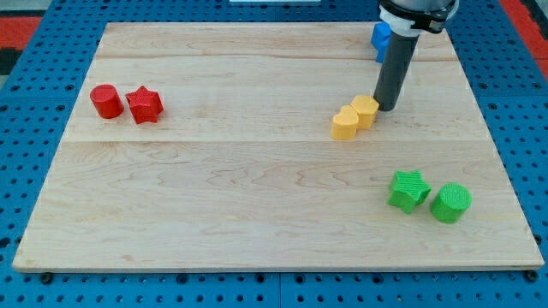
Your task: Point your arm at blue cube
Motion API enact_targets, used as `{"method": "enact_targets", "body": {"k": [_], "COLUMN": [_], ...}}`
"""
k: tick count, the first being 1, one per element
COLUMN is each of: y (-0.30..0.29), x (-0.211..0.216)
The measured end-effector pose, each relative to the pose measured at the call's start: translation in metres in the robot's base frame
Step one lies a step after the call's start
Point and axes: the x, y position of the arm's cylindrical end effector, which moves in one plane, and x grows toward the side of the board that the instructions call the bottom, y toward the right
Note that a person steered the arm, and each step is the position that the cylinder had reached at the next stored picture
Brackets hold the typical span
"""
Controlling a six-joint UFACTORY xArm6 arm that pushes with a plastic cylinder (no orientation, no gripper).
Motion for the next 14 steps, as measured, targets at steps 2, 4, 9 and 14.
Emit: {"method": "enact_targets", "body": {"k": [2, 4, 9, 14], "y": [0.007, 0.029, 0.08, 0.183], "x": [0.0, 0.0, 0.0, -0.133]}}
